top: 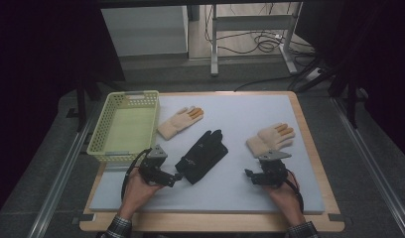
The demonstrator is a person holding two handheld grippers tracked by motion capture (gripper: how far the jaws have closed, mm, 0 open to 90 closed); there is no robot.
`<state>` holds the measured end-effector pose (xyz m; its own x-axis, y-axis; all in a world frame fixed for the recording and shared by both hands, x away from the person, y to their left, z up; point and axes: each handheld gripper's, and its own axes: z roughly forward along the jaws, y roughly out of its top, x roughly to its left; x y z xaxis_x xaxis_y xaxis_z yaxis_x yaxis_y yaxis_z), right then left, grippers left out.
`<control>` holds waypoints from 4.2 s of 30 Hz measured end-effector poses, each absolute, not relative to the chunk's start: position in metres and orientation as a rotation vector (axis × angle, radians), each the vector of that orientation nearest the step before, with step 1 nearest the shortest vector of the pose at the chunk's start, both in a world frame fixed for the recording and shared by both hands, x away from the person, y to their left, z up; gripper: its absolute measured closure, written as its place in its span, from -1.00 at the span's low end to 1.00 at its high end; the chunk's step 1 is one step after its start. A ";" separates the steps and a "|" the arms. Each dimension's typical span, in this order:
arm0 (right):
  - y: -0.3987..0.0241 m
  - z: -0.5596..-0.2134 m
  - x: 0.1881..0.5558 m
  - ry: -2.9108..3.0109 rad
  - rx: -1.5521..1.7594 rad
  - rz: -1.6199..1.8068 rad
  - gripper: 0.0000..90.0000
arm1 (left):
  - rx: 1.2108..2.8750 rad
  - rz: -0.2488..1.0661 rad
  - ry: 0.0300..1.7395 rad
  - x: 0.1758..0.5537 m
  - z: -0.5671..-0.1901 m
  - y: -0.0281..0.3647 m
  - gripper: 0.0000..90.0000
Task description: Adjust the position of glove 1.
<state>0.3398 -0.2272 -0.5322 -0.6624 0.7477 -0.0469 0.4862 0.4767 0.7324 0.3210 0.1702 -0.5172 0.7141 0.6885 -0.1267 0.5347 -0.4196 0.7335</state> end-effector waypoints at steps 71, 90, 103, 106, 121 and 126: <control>-0.227 -0.533 0.339 2.363 1.041 1.000 -0.42 | 2.294 0.371 0.939 0.375 -0.493 0.081 0.48; -0.227 -0.533 0.339 2.363 1.034 1.000 -0.42 | 2.208 0.555 1.115 0.399 -0.425 0.134 0.42; -0.227 -0.533 0.339 2.362 1.034 1.000 -0.42 | 2.087 0.640 1.329 0.415 -0.422 0.201 0.41; -0.227 -0.533 0.340 2.362 1.034 1.001 -0.42 | 2.065 0.655 1.368 0.417 -0.425 0.217 0.40; -0.227 -0.533 0.339 2.360 1.037 1.004 -0.42 | 1.951 0.664 1.601 0.433 -0.450 0.293 0.37; -0.227 -0.533 0.340 2.360 1.036 1.003 -0.42 | 1.940 0.651 1.673 0.434 -0.459 0.309 0.35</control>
<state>0.3395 -0.2267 -0.5329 -0.6594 0.7501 -0.0513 0.4835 0.4753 0.7351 0.4337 0.3093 -0.4589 0.1336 0.9904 0.0367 0.7547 -0.1257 0.6440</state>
